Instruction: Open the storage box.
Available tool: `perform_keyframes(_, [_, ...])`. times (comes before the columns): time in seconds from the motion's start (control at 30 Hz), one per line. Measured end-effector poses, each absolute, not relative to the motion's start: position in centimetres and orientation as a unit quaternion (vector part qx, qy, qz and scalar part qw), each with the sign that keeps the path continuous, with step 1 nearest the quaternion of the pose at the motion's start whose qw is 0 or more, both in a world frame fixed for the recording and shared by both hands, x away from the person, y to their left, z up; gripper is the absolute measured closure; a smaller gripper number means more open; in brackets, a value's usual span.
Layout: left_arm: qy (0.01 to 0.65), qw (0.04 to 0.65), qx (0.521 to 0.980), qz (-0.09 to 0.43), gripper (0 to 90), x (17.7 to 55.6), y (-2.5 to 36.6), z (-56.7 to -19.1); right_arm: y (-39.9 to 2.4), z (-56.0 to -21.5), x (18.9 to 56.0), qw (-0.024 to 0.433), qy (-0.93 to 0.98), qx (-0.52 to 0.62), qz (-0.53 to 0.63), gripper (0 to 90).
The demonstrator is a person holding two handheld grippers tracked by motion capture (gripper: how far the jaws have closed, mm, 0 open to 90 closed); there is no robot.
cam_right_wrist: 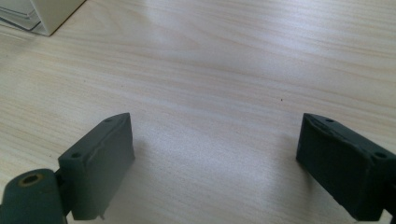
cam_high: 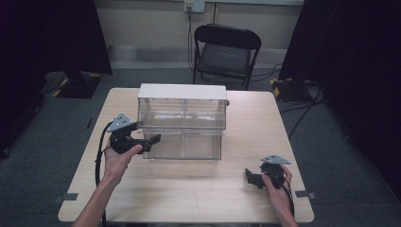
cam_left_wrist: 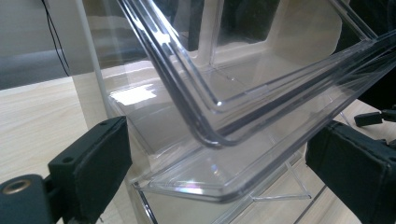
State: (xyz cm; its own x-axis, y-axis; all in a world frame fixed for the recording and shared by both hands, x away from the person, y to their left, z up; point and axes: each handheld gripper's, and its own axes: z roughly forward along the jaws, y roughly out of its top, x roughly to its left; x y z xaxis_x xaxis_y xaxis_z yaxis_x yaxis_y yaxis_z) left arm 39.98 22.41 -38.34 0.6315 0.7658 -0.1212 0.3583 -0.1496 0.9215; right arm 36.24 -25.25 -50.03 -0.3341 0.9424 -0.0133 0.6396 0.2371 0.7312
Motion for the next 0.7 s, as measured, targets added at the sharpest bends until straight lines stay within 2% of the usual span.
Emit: perform_keyframes(0.7, [0.384,0.526,0.733,0.195,7.9,39.88,22.43,-38.29,-25.24,-50.03,36.24,0.235,0.751,0.527,0.322,10.4])
